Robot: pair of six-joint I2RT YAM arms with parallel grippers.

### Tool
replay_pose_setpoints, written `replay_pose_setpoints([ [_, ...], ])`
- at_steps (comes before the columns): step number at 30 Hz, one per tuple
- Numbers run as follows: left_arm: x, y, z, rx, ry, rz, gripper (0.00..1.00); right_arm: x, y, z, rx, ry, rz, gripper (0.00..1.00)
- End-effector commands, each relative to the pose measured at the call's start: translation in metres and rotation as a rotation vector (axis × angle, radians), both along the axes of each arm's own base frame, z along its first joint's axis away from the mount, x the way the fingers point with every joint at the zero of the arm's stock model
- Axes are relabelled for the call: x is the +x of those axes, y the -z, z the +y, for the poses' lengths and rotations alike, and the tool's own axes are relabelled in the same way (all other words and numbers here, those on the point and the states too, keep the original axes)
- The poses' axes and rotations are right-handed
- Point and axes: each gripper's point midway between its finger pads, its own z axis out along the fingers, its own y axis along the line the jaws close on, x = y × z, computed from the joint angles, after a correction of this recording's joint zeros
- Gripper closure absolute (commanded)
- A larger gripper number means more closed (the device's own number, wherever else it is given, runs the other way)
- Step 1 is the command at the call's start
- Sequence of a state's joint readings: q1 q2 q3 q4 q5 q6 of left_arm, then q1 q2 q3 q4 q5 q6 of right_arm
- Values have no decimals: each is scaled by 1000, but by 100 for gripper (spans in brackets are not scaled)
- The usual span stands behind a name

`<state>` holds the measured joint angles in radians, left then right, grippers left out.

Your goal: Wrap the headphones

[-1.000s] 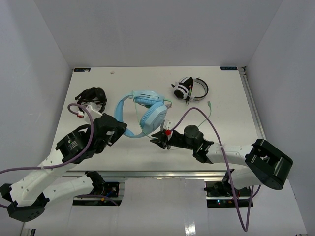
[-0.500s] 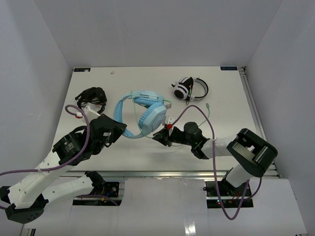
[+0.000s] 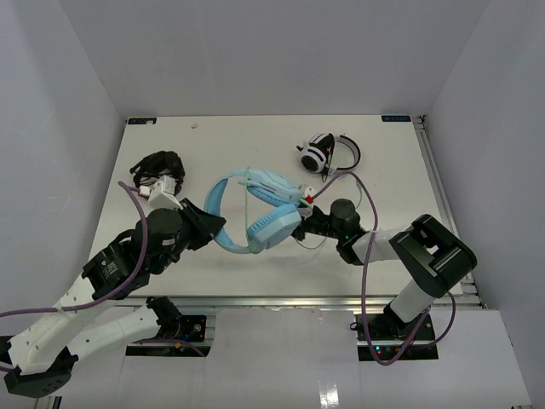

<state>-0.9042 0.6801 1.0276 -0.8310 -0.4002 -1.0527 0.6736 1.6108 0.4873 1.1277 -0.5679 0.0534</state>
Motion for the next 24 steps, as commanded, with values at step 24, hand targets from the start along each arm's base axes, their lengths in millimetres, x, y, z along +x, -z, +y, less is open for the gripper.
replay_pose_setpoints([
  [24, -33, -3, -45, 280, 582, -251, 100, 49, -82, -33, 82, 223, -90, 82],
])
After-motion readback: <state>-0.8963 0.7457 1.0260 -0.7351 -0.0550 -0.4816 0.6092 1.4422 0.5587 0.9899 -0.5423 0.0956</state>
